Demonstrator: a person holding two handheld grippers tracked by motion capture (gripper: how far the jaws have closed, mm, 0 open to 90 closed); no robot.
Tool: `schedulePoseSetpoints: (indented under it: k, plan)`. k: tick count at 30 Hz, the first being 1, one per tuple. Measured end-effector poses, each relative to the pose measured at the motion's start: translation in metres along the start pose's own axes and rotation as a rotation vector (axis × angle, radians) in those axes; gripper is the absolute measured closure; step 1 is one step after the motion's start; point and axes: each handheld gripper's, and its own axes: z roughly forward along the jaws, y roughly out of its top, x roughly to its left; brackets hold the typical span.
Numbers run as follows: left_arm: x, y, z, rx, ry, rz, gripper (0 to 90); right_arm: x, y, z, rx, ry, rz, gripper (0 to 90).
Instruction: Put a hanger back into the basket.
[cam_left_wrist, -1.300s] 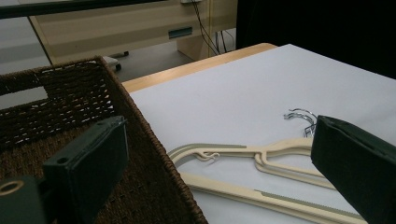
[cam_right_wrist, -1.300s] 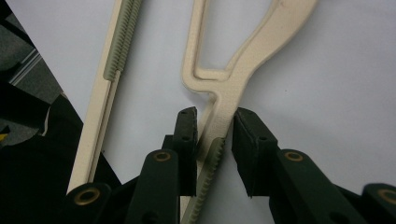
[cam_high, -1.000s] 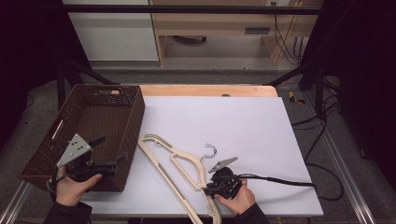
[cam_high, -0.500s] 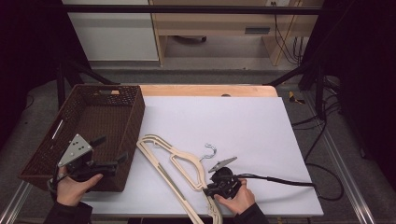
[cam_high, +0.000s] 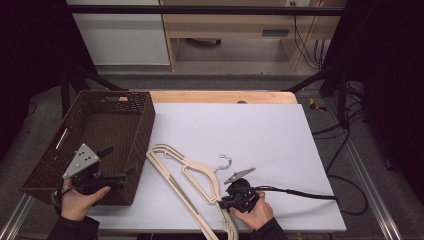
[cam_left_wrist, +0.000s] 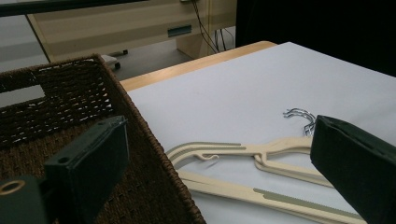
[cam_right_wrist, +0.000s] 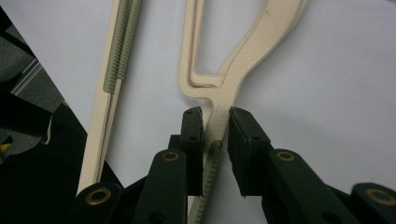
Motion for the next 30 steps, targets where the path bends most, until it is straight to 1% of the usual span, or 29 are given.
schedulePoseSetpoints:
  k: [2,4,6,7,9,10,11,14,15,16,18,21,22,23,24,25,27,28,29,30]
  plan:
    - [0.000,0.000,0.000,0.001,0.001,0.000,3.9,0.000,0.000,0.000,-0.002,0.006,-0.004,73.9]
    - [0.000,0.000,0.000,-0.004,0.001,-0.004,3.9,-0.001,0.001,0.000,-0.025,0.002,-0.029,64.1]
    - [0.000,0.001,-0.001,-0.006,0.000,-0.001,3.9,-0.002,0.002,-0.001,-0.051,-0.019,-0.045,57.1]
    - [0.000,0.001,-0.001,-0.008,0.000,-0.002,3.9,-0.003,0.004,-0.002,-0.073,-0.026,-0.055,52.4]
    - [0.000,0.001,-0.001,-0.008,0.001,-0.001,3.9,-0.006,0.007,-0.005,-0.111,-0.024,-0.079,51.2]
    - [0.000,0.001,-0.001,-0.008,0.001,-0.001,3.9,-0.007,0.010,-0.007,-0.135,-0.035,-0.076,49.2]
    - [0.000,0.001,-0.001,-0.008,0.003,0.000,3.9,-0.008,0.012,-0.007,-0.150,-0.034,-0.078,48.4]
    - [0.000,0.001,-0.001,-0.013,0.004,0.002,3.9,-0.015,0.020,-0.009,-0.194,-0.052,-0.074,47.1]
    - [0.000,0.001,-0.002,-0.014,0.004,0.001,4.0,-0.016,0.022,-0.008,-0.197,-0.066,-0.074,47.1]
    - [0.000,0.001,-0.002,-0.014,0.004,0.001,4.0,-0.017,0.024,-0.007,-0.200,-0.069,-0.067,47.4]
    - [0.000,0.001,-0.002,-0.012,0.005,0.001,4.0,-0.019,0.026,-0.003,-0.207,-0.070,-0.072,47.5]
    - [0.000,0.001,-0.001,-0.012,0.002,-0.002,4.1,-0.017,0.022,-0.001,-0.182,-0.073,-0.071,47.8]
    - [-0.001,0.001,-0.001,-0.011,0.002,0.000,4.0,-0.016,0.020,-0.001,-0.180,-0.076,-0.083,48.3]
    - [-0.001,0.001,-0.001,-0.010,0.002,0.002,4.1,-0.012,0.015,-0.004,-0.162,-0.083,-0.097,50.0]
    - [-0.002,0.000,0.000,-0.009,0.002,0.000,4.1,-0.008,0.012,-0.006,-0.142,-0.077,-0.076,51.1]
    - [-0.002,0.000,0.000,-0.006,0.000,0.003,4.1,-0.006,0.005,-0.009,-0.120,-0.086,-0.100,52.6]
    - [-0.002,0.000,0.001,-0.002,-0.001,0.005,4.1,0.001,-0.004,-0.010,-0.094,-0.068,-0.104,55.7]
    - [-0.003,0.000,0.001,-0.001,-0.003,0.004,4.1,0.002,-0.009,-0.009,-0.087,-0.053,-0.127,56.8]
    - [-0.003,0.000,0.001,0.000,-0.003,0.006,4.1,0.006,-0.013,-0.009,-0.068,-0.044,-0.111,58.2]
    - [-0.003,0.000,0.001,0.000,-0.004,0.008,4.1,0.006,-0.015,-0.006,-0.065,-0.038,-0.131,62.1]
